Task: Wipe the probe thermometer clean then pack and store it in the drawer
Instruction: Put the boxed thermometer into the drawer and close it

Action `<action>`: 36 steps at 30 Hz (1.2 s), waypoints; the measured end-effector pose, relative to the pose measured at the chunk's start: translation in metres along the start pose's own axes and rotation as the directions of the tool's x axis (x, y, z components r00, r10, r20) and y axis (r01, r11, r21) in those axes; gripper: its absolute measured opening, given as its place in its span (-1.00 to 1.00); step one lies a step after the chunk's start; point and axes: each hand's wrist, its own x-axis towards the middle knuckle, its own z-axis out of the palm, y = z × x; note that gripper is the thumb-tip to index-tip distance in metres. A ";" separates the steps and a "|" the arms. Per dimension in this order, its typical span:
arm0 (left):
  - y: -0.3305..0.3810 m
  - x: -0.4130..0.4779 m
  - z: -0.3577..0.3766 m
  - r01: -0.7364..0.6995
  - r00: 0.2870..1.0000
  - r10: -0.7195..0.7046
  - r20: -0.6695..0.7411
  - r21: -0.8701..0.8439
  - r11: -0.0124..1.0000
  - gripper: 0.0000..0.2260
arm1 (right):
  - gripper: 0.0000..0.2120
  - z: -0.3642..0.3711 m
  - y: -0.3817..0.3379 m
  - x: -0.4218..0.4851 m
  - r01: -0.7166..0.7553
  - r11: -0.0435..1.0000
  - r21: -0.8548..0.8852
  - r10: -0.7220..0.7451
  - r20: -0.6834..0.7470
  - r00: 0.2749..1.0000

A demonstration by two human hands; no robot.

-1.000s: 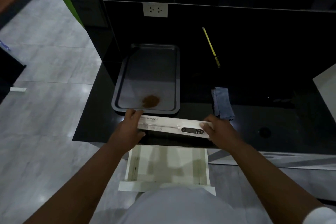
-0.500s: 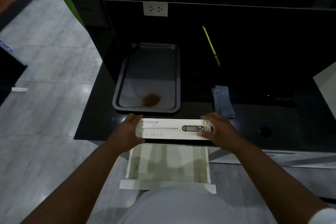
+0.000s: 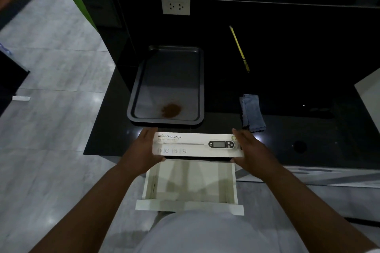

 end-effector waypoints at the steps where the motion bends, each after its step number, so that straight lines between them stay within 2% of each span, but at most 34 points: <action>1: 0.001 -0.004 0.002 0.014 1.000 -0.014 0.009 0.013 1.000 -0.13 | -0.13 0.002 0.000 -0.004 -0.011 1.000 0.000 0.011 -0.011 1.000; 5: -0.002 -0.023 0.012 0.059 0.997 -0.059 0.057 -0.008 0.998 -0.17 | -0.12 0.017 0.005 -0.023 -0.042 0.998 0.048 0.043 -0.016 0.999; 10: -0.012 -0.060 0.038 0.164 0.970 -0.155 0.189 -0.031 0.986 -0.17 | -0.13 0.042 0.005 -0.056 -0.129 0.991 0.034 0.123 0.129 0.984; 14: -0.025 -0.082 0.063 0.240 0.909 -0.221 0.354 -0.008 0.971 -0.14 | -0.13 0.069 0.005 -0.073 -0.206 0.978 0.037 0.189 0.265 0.945; 20: -0.044 -0.067 0.085 0.333 0.831 -0.305 0.465 0.023 0.943 -0.16 | -0.08 0.110 0.008 -0.061 -0.285 0.955 0.078 0.216 0.472 0.854; 25: -0.073 -0.028 0.112 0.429 0.775 -0.365 0.516 -0.006 0.903 -0.20 | -0.13 0.151 0.019 -0.019 -0.342 0.933 0.115 0.245 0.495 0.834; 27: -0.078 -0.014 0.124 0.486 0.753 -0.411 0.514 -0.012 0.874 -0.32 | -0.17 0.176 0.022 -0.004 -0.407 0.904 0.133 0.294 0.498 0.816; 29: -0.080 -0.005 0.136 0.564 0.716 -0.473 0.513 -0.027 0.825 -0.33 | -0.23 0.196 0.023 0.005 -0.468 0.873 0.139 0.344 0.504 0.792; 33: -0.103 0.000 0.169 0.766 0.567 -0.575 0.589 -0.122 0.631 -0.04 | -0.39 0.226 0.025 0.009 -0.577 0.806 0.130 0.436 0.529 0.728; 34: -0.107 0.000 0.175 0.801 0.530 -0.598 0.601 -0.123 0.586 -0.09 | -0.44 0.232 0.026 0.010 -0.600 0.791 0.122 0.455 0.539 0.709; 36: -0.106 0.001 0.178 0.845 0.485 -0.620 0.616 -0.150 0.513 -0.29 | -0.46 0.240 0.030 0.013 -0.635 0.764 0.114 0.481 0.555 0.679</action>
